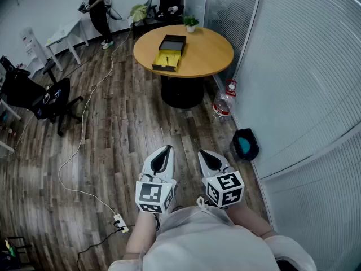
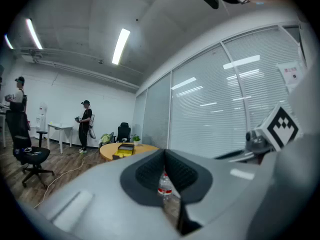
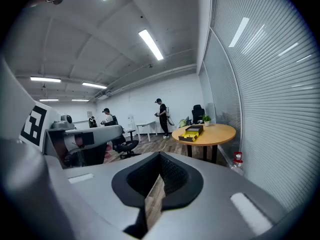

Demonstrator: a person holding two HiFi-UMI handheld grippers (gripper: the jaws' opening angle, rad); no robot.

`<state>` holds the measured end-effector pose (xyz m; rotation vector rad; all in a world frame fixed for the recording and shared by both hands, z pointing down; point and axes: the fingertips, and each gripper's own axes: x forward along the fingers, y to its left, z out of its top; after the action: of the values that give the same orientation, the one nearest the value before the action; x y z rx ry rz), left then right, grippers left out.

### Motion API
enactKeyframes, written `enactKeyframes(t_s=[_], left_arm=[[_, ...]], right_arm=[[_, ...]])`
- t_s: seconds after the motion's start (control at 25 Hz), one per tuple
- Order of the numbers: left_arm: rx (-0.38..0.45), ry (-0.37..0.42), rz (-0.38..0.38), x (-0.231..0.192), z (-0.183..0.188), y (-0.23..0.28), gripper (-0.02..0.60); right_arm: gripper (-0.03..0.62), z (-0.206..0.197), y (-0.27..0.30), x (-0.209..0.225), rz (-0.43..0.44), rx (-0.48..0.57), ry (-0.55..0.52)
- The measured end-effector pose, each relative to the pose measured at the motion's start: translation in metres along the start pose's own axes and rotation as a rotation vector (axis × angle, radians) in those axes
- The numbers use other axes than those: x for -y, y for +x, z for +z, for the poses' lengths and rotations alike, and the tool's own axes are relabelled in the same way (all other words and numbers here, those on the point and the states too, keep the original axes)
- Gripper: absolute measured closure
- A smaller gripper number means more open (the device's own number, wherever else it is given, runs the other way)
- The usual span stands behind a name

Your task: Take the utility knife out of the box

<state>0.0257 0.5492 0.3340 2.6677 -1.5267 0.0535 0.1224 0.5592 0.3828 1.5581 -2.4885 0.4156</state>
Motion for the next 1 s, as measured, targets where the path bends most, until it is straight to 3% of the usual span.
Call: enactKeyframes(t_s=[0.76, 1.0], left_arm=[[-0.022, -0.03, 0.019, -0.03, -0.019, -0.021, 0.575], [-0.039, -0.042, 0.038, -0.049, -0.028, -0.007, 0.575]], right_arm=[[0.594, -0.022, 0.016, -0.018, -0.015, -0.02, 0.064], [0.594, -0.027, 0.042, -0.006, -0.034, -0.029, 0.085]])
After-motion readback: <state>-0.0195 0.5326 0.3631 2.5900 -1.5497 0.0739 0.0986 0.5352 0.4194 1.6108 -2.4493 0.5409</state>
